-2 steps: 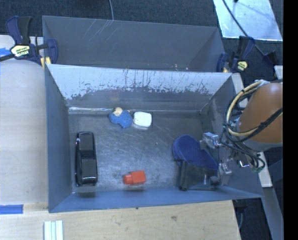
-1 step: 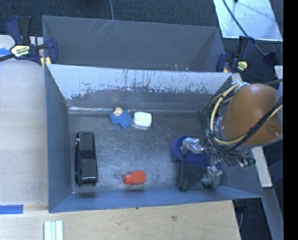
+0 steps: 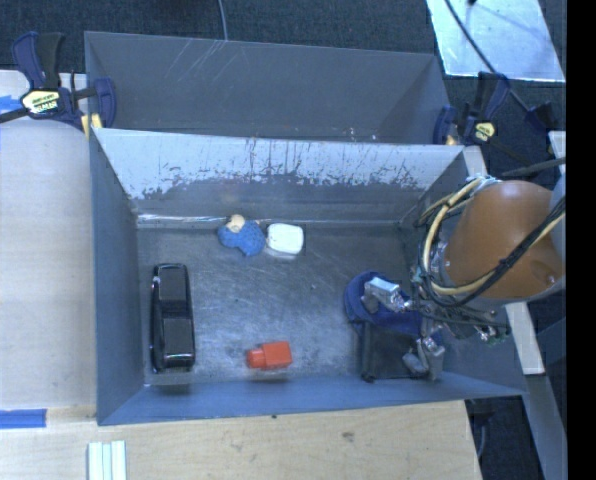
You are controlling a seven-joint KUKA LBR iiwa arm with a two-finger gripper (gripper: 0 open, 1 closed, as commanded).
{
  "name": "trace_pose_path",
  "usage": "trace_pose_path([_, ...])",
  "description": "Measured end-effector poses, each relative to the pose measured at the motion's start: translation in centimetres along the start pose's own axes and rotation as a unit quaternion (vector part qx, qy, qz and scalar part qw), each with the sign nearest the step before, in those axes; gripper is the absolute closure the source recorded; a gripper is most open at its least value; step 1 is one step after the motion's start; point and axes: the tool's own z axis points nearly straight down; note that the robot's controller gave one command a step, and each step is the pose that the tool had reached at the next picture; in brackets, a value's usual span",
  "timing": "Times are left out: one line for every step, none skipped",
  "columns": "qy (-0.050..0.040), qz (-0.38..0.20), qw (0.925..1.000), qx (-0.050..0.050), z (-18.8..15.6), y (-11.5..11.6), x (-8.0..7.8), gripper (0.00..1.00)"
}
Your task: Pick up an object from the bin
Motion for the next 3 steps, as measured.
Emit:
trace_pose_path([-0.0016,-0.001,1.0,0.0,-0.2,0.1,-0.2,0.0])
trace_pose_path([-0.0074,-0.001,1.0,0.002,-0.7,-0.1,-0.6,1.0])
trace_pose_path([0.0004,-0.002,1.0,0.003,-3.0,-0.1,-1.0,1.0])
